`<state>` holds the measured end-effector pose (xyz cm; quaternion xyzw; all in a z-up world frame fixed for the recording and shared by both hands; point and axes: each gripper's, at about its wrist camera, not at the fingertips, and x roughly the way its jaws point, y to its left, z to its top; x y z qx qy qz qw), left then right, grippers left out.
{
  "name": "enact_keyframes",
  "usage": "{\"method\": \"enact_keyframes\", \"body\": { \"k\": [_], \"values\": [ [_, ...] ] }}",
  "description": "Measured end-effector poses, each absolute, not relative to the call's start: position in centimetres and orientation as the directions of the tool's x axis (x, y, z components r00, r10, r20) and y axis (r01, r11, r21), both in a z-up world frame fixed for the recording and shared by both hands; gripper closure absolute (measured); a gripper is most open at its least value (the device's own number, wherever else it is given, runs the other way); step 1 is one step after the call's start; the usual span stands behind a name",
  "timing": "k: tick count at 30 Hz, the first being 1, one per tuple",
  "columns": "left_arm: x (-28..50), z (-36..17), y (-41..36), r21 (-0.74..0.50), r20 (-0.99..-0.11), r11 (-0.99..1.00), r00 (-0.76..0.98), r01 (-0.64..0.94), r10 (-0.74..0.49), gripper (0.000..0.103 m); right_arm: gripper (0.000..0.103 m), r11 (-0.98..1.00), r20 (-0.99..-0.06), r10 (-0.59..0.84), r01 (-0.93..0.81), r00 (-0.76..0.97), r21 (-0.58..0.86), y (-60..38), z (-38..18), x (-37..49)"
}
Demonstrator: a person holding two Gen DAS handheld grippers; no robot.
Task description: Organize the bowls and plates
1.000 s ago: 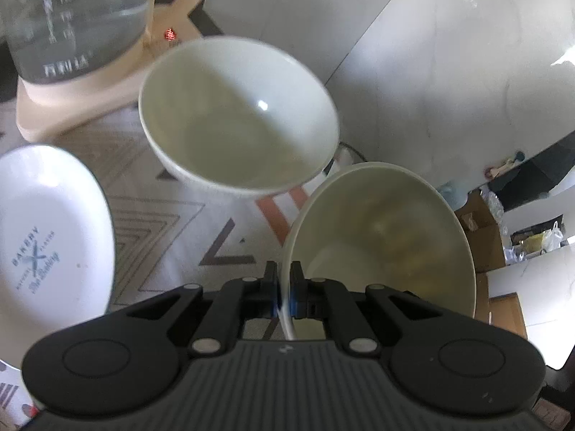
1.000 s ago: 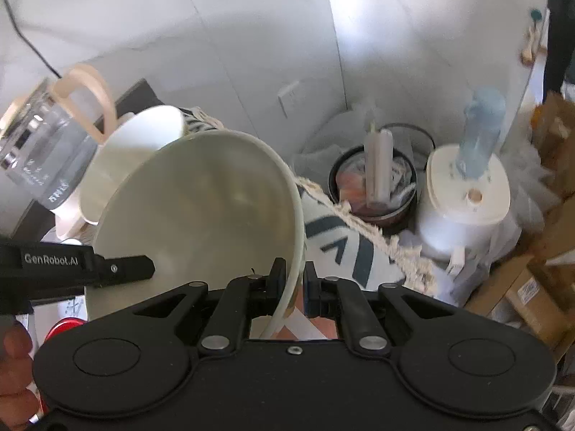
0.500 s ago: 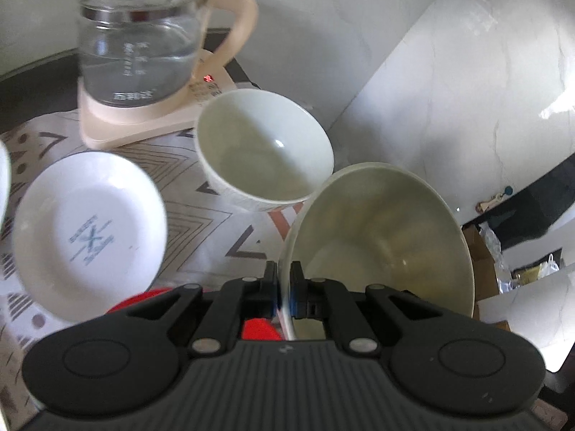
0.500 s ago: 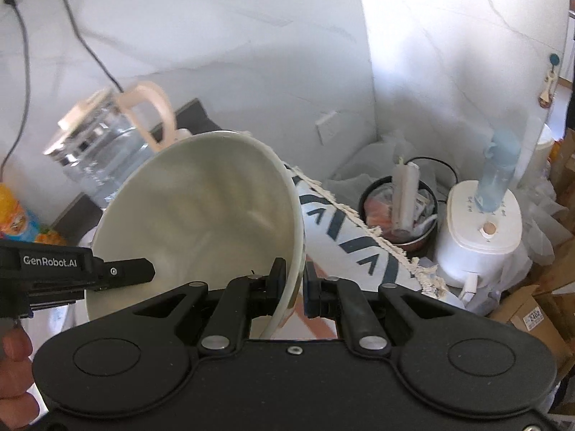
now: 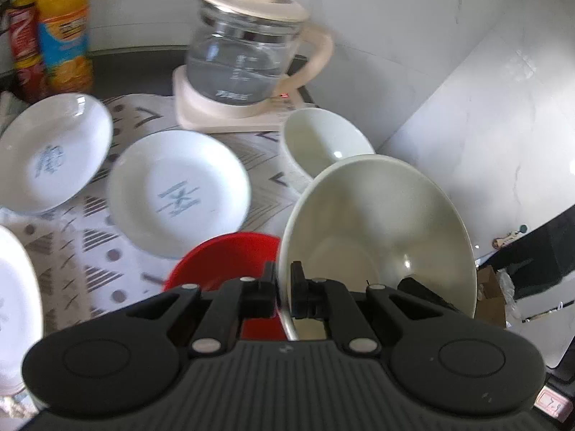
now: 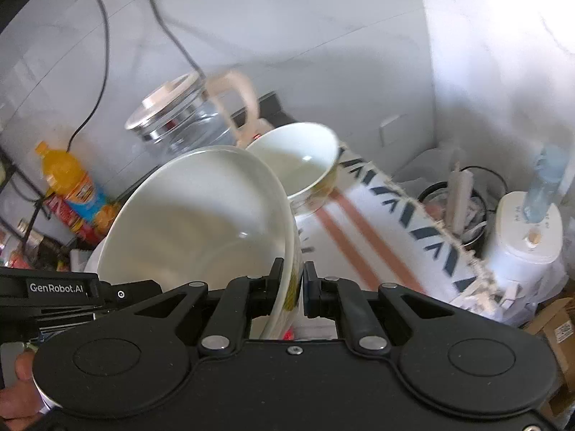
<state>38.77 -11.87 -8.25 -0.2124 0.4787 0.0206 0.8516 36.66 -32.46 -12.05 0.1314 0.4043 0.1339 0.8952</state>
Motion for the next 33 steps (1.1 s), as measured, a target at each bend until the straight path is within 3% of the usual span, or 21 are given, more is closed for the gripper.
{"method": "enact_keyframes", "body": {
  "k": [12, 22, 33],
  "values": [
    [34.0, -11.0, -9.0, -0.342, -0.857, 0.867, 0.499, -0.363, -0.129, 0.098, 0.093, 0.917, -0.722, 0.398, -0.247, 0.565, 0.313, -28.7, -13.3, 34.7],
    [32.6, -13.8, -8.0, -0.368, -0.874, 0.824, 0.462, -0.431, -0.149, 0.097, 0.095, 0.931, -0.773, 0.362, -0.248, 0.521, 0.268, -27.2, -14.8, 34.9],
    [33.4, -13.5, -7.2, -0.348, -0.874, 0.827, 0.473, -0.443, -0.114, 0.096, 0.093, 0.942, -0.800, 0.334, -0.198, 0.498, 0.270, -26.9, -15.9, 36.8]
  ]
}}
